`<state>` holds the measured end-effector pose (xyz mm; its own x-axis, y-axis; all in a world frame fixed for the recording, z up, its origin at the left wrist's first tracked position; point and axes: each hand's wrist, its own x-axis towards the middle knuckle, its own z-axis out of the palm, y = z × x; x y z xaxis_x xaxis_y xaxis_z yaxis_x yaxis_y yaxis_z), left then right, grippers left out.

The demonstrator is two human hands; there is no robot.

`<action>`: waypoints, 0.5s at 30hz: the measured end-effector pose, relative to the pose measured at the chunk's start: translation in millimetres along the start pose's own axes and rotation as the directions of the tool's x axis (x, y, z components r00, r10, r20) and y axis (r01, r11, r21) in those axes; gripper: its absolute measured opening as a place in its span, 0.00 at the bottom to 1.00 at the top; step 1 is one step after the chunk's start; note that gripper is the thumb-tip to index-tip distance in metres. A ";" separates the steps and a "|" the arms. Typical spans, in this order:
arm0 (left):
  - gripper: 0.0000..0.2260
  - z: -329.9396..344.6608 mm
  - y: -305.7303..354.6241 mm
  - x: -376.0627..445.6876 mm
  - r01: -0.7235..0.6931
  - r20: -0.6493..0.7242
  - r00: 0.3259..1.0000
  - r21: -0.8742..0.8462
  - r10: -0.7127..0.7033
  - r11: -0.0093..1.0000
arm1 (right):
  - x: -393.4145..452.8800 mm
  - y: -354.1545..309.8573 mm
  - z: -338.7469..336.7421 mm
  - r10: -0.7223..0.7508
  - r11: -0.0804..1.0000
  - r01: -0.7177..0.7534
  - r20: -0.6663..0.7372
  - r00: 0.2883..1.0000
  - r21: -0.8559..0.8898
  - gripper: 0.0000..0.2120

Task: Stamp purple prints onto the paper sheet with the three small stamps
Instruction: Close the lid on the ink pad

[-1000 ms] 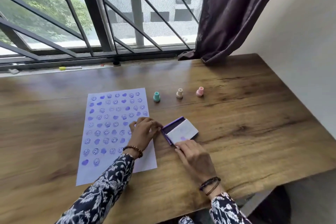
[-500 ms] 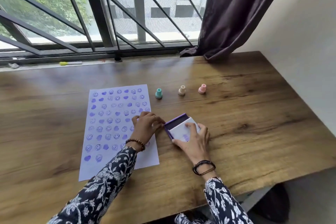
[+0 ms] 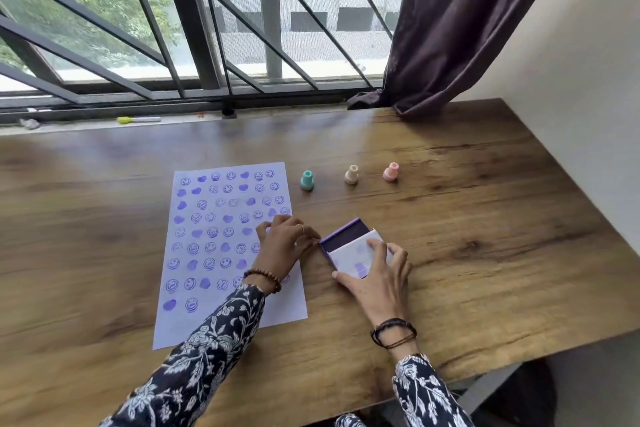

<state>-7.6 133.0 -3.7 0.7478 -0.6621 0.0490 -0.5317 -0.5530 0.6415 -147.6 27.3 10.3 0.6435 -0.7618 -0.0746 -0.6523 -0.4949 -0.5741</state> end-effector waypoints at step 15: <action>0.07 4.7 -2.6 3.1 -0.039 0.032 0.999 0.035 0.038 0.999 | 0.0 0.0 -5.9 -0.038 0.996 0.040 0.029 0.999 -0.085 0.38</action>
<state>-5.8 130.0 -8.9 0.7143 -0.6981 0.0489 -0.5740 -0.5444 0.6117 -150.0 24.9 15.1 0.6790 -0.7302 -0.0763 -0.6578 -0.5589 -0.5049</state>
